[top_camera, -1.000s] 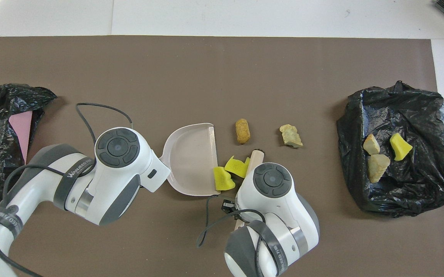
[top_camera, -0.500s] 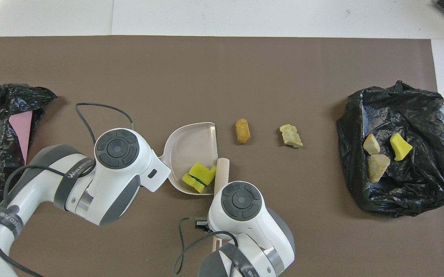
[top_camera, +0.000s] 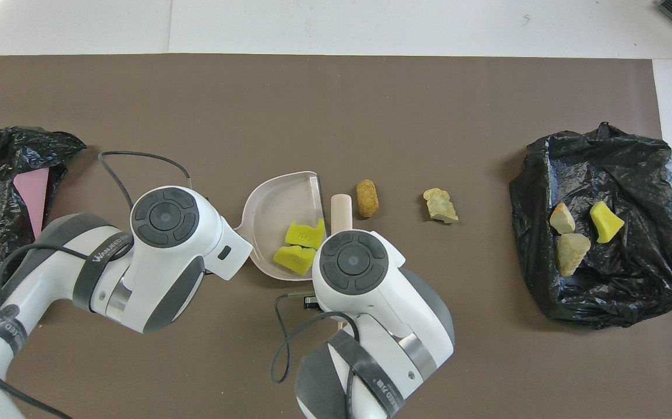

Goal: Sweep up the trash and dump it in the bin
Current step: 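Sweep yellow sponges into the dustpan with the right gripper's brush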

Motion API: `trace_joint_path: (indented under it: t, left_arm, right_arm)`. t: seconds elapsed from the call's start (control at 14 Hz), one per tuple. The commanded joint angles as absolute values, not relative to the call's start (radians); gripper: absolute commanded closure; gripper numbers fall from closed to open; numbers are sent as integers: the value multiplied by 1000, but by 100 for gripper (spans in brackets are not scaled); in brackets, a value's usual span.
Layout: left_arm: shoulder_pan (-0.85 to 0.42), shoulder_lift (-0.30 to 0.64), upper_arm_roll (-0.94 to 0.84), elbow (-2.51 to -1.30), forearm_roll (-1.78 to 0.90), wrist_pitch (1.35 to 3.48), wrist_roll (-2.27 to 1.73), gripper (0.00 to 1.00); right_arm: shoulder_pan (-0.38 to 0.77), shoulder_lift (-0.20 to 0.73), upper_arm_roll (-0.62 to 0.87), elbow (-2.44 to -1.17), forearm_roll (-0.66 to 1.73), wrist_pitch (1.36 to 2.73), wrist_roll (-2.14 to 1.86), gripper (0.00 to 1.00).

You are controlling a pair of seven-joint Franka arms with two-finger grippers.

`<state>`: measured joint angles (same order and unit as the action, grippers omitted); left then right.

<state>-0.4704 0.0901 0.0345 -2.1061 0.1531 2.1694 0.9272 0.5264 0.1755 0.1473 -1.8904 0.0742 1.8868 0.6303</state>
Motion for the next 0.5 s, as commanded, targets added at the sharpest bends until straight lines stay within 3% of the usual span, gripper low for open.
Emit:
trace_joint_path:
  t: [0.0,0.43]
  left_arm:
    - [-457,120,31,-2059,140,2174,908,100]
    - [-452,170,31,-1963,81,2111,902,100]
  right_arm:
    - [474,216,150,-1839,-58,1827,548,100]
    - [348,232,147,-1844,-280,1726,537,100]
